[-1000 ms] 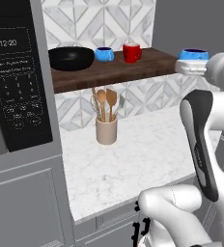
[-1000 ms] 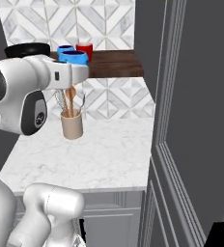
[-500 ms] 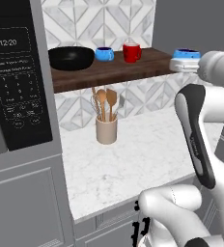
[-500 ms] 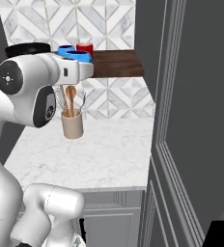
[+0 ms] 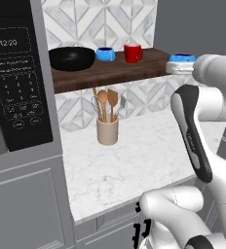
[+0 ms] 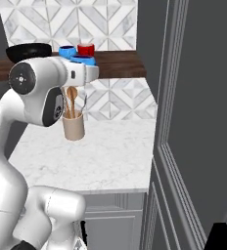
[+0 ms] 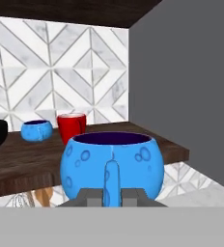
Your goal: Gather all objects into one cabinet and sort the glasses and bowls to opposite sides.
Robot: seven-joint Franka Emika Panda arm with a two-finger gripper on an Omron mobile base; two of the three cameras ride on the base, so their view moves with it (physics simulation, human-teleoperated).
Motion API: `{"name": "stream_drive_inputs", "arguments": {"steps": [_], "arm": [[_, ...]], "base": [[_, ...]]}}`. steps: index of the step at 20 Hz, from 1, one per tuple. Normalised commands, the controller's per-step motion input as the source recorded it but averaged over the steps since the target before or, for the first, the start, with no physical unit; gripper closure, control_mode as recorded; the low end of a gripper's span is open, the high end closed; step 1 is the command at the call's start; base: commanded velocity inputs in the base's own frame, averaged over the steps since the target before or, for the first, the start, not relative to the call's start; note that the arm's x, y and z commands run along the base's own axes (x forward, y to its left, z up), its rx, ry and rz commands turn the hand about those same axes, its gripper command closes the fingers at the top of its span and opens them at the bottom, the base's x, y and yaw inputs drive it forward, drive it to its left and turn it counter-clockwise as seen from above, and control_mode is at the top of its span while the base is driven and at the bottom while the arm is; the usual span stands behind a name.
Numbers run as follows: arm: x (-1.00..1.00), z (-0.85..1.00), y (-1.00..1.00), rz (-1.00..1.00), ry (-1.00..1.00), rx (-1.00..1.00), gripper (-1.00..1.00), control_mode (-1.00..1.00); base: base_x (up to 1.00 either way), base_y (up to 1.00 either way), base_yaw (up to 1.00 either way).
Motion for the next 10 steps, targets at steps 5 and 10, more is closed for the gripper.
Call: {"name": "stream_drive_inputs", "arguments": {"steps": [5, 10], "arm": [[0.32, -0.07, 0.00, 0.00, 0.03, 0.00, 1.00, -1.00], [0.26, -0.17, 0.00, 0.00, 0.00, 0.00, 1.00, -1.00]], "base": [[0.00, 0.00, 0.00], [0.00, 0.00, 0.00]]}}
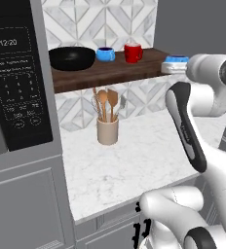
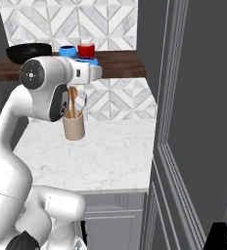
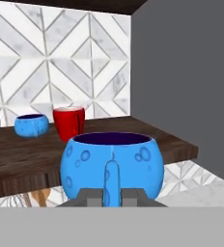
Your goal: Gather all objects into one cabinet and sort the glasses and bowls to opposite sides.
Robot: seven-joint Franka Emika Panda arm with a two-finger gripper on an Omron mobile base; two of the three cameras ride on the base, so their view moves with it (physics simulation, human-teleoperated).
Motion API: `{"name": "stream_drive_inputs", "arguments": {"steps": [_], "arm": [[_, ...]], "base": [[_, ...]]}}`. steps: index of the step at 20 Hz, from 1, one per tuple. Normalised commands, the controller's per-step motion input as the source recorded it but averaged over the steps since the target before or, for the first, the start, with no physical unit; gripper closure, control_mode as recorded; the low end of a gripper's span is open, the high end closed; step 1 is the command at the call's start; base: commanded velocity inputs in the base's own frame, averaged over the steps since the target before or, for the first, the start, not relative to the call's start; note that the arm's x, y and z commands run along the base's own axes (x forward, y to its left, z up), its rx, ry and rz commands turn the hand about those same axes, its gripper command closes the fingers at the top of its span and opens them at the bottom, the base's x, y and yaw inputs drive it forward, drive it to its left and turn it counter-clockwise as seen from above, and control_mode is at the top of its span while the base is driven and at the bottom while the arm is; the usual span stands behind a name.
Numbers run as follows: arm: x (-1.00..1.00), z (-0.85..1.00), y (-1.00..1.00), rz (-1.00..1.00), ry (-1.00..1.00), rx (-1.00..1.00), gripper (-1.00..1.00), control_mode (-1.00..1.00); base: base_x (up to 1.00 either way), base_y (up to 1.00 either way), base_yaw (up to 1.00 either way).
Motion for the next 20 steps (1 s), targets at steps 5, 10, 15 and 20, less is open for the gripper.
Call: {"name": "stream_drive_inputs", "arguments": {"steps": [5, 10, 15, 20], "arm": [[0.20, -0.21, 0.00, 0.01, 0.00, 0.00, 1.00, -1.00], [0.19, -0.03, 0.00, 0.01, 0.00, 0.00, 1.00, -1.00], [0.22, -0.07, 0.00, 0.01, 0.05, 0.00, 1.00, -1.00], [0.25, -0.15, 0.00, 0.01, 0.08, 0.00, 1.00, -1.00]], "base": [[0.00, 0.00, 0.00], [0.00, 0.00, 0.00], [0.00, 0.00, 0.00], [0.00, 0.00, 0.00]]}}
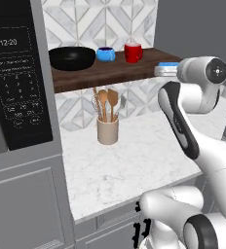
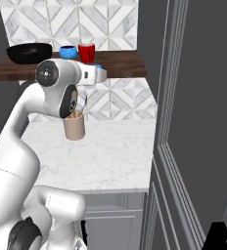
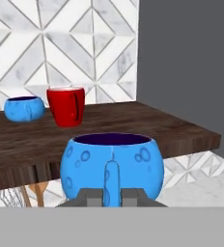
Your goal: Gather all objects into one cabinet and sort the glasses and bowls to opposite sides.
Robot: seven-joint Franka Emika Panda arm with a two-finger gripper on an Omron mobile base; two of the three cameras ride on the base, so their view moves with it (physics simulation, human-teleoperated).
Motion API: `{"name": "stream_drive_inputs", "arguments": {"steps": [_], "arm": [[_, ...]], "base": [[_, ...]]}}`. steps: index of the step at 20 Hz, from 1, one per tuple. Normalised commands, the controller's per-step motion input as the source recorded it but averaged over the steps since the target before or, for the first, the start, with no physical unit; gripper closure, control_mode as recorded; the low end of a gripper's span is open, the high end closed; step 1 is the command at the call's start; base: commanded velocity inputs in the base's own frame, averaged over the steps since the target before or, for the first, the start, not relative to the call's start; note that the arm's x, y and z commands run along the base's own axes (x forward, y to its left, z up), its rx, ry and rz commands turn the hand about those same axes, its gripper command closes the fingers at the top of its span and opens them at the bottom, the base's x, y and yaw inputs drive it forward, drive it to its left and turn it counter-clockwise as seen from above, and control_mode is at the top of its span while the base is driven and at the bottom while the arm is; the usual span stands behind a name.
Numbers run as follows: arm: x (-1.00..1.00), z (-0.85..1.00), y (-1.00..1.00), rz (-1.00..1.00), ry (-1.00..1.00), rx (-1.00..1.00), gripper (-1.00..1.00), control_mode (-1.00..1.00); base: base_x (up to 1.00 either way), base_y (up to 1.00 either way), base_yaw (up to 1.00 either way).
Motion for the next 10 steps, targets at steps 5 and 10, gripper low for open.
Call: {"name": "stream_drive_inputs", "arguments": {"steps": [5, 10], "arm": [[0.17, -0.05, 0.00, 0.01, 0.00, 0.00, 1.00, -1.00], [-0.11, 0.00, 0.00, 0.00, -0.07, 0.00, 1.00, -1.00]], "base": [[0.00, 0.00, 0.00], [0.00, 0.00, 0.00]]}}
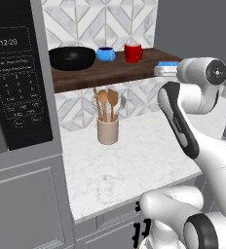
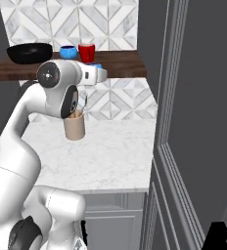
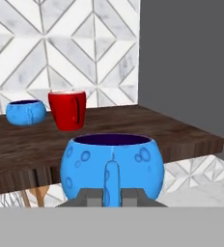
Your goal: Gather all objects into one cabinet and sort the glasses and bowls to opposite sides.
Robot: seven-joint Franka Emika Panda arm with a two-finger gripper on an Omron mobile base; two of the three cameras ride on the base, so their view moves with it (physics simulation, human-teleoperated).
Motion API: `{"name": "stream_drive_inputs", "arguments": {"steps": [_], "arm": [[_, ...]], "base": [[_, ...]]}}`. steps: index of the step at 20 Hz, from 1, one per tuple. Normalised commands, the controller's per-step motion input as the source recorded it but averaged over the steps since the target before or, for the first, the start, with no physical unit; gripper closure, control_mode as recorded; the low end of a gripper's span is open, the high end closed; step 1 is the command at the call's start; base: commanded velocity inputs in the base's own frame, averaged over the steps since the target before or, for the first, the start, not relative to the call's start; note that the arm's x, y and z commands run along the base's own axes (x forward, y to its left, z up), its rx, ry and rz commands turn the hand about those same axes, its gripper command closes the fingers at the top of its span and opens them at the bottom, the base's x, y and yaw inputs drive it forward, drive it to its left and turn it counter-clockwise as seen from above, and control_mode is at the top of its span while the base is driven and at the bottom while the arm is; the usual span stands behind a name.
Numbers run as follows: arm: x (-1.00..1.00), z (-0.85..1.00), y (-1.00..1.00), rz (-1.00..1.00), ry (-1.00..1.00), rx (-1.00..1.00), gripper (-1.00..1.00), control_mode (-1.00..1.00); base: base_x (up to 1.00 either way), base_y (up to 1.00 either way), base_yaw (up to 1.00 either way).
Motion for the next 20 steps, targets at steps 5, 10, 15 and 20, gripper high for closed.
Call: {"name": "stream_drive_inputs", "arguments": {"steps": [5, 10, 15, 20], "arm": [[0.00, 0.00, 0.00, 0.01, -0.03, 0.00, 1.00, -1.00], [0.00, 0.05, 0.00, 0.00, 0.00, 0.00, 1.00, -1.00], [-0.03, 0.34, 0.00, 0.00, -0.02, 0.00, 1.00, -1.00], [0.18, 0.22, 0.00, 0.00, 0.00, 0.00, 1.00, -1.00]], "base": [[0.00, 0.00, 0.00], [0.00, 0.00, 0.00], [0.00, 0.00, 0.00], [0.00, 0.00, 0.00]]}}
